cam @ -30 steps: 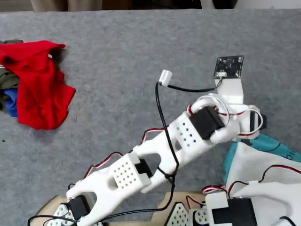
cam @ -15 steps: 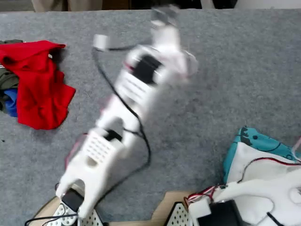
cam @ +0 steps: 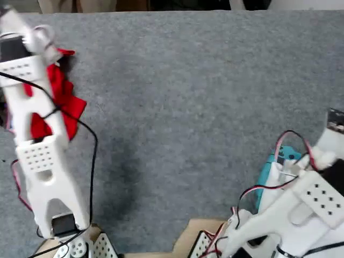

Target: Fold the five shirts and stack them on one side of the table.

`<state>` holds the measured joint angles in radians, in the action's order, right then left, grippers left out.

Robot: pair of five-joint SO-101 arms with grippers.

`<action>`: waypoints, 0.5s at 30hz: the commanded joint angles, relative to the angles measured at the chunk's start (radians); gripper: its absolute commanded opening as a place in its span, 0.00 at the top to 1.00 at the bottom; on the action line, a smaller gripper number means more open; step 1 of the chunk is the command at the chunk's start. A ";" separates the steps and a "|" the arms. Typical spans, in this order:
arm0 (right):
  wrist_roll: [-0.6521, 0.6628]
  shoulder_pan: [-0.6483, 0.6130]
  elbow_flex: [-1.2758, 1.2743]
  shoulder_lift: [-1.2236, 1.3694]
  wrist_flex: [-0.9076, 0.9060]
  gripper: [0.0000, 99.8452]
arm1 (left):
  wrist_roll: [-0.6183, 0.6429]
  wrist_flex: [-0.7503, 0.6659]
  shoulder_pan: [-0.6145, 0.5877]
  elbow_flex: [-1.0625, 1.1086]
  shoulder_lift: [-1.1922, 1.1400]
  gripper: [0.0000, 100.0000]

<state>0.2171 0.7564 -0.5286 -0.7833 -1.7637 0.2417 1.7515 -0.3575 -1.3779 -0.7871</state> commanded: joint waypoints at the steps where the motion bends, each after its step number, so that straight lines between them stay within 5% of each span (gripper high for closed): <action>1: -0.101 -0.137 -0.005 -0.015 -0.017 0.98 | -0.077 0.012 -0.066 0.224 0.120 0.97; 7: -0.207 -0.363 -0.001 0.027 -0.017 0.98 | -0.086 -0.040 -0.110 0.494 0.148 0.87; 15: -0.213 -0.404 -0.002 0.031 -0.017 0.98 | -0.084 -0.106 -0.115 0.499 0.087 0.97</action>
<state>0.0115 0.3636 -0.5301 -0.7526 -1.7637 0.1542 1.6364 -0.4680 -0.8470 -0.7242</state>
